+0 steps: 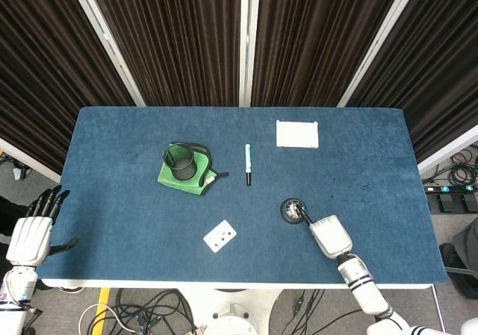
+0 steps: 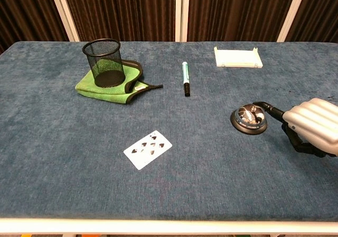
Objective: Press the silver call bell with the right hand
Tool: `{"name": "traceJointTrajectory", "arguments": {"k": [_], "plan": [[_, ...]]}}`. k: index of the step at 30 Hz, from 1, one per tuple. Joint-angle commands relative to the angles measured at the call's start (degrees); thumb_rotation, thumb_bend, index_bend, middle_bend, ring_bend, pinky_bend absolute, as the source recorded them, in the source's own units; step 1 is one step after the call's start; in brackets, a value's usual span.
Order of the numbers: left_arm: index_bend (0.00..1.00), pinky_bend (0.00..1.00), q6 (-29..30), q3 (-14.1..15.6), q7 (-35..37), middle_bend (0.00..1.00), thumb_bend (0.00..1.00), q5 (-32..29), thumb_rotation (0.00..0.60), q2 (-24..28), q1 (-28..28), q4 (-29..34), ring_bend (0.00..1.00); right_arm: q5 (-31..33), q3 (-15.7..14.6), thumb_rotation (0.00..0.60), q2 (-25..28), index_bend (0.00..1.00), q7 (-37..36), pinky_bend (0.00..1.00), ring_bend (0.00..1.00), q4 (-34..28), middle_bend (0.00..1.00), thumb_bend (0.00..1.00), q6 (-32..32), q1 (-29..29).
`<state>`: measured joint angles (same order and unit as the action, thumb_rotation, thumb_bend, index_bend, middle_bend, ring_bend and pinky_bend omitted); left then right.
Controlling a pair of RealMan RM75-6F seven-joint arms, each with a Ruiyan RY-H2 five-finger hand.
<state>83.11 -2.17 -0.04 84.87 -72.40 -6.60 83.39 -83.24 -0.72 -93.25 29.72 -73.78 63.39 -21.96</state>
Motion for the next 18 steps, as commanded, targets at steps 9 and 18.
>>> {"name": "traceJointTrajectory", "arguments": {"k": [9,18], "plan": [[0.09,0.16,0.43,0.06,-0.87,0.01,0.03,0.73,0.6,0.15,-0.14,1.0,0.0,-5.18,3.61,0.6,8.34,0.0,-6.26,0.75,0.86,-7.88,0.9,1.0,13.92,2.62],[0.09,0.16,0.0,0.15,-2.82,0.01,0.03,1.07,0.6,-0.25,-0.64,2.45,0.0,-5.22,3.99,0.6,17.21,0.0,-15.59,0.41,0.34,-7.11,0.47,0.66,22.83,8.67]]}}
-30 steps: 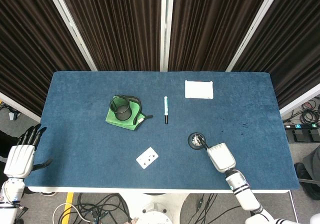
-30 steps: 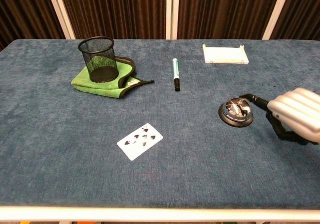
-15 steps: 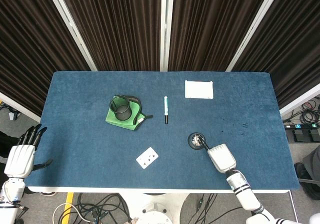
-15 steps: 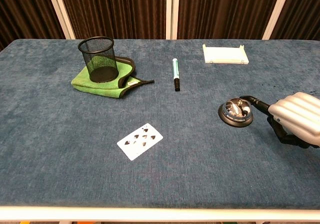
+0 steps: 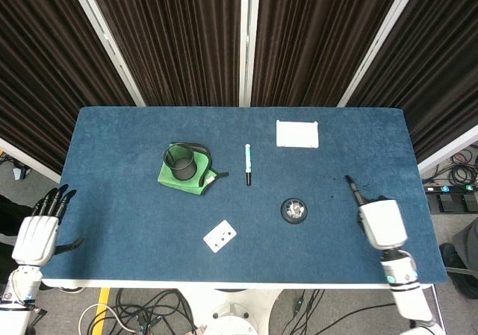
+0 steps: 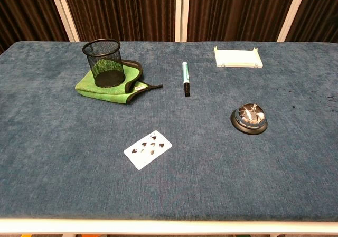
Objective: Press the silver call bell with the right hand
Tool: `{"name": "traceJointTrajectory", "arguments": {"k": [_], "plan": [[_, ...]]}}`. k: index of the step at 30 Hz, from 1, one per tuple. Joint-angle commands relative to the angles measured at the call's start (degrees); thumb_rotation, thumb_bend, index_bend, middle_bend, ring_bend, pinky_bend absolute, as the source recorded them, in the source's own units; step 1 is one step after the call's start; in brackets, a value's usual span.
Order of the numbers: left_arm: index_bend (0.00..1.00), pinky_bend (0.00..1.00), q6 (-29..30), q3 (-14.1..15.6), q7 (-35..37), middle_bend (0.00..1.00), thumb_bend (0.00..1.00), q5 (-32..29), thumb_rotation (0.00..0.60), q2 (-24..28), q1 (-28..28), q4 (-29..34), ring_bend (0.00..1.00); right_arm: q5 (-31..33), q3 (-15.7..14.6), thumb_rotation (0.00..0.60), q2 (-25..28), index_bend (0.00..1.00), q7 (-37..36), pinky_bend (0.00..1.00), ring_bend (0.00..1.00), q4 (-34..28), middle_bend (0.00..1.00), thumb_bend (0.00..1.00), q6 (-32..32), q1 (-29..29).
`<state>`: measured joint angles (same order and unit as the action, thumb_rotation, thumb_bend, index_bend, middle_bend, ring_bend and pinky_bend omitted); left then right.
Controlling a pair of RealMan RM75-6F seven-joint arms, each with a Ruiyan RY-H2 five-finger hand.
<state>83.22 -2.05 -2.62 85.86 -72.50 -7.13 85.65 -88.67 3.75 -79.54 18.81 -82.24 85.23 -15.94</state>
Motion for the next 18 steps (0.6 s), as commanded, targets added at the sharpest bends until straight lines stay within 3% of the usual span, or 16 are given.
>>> {"name": "traceJointTrajectory", "arguments": {"k": [1,2,3,4,10,18], "plan": [[0.09,0.16,-0.13,0.06,-0.4,0.01,0.03,0.13,0.6,-0.24,-0.15,0.33,0.0,1.53,-0.6,0.6,4.48,0.0,-5.51,0.24,0.16,0.98,0.28,0.44,0.27,3.25],[0.09,0.16,-0.12,0.08,-0.57,0.01,0.03,0.22,0.6,-0.32,-0.18,0.44,0.0,2.92,-0.62,0.6,5.46,0.0,-6.52,0.11,0.04,0.08,0.14,0.25,-0.5,3.76],[0.09,0.16,-0.03,0.16,-0.8,0.01,0.03,0.36,0.6,-0.4,-0.17,0.64,0.0,4.28,-0.55,0.6,6.72,0.0,-8.64,0.01,0.0,-1.28,0.03,0.08,-1.25,4.32],[0.09,0.16,-0.04,0.24,-0.98,0.01,0.03,0.43,0.6,-0.44,-0.16,0.83,0.0,4.63,-0.4,0.6,7.44,0.0,-10.31,0.0,0.0,-1.68,0.0,0.02,-1.15,4.67],[0.09,0.16,-0.53,0.24,-1.96,0.01,0.03,0.24,0.6,-0.82,-0.45,1.11,0.0,7.84,0.14,0.6,10.36,0.0,-13.27,0.0,0.0,-2.56,0.0,0.0,-2.22,6.38],[0.09,0.16,-0.12,-0.02,-2.12,0.01,0.03,0.01,0.6,-0.44,-0.36,1.83,0.0,6.34,0.66,0.6,9.84,0.0,-13.24,0.0,0.0,-2.56,0.0,0.0,-1.03,6.68]]}}
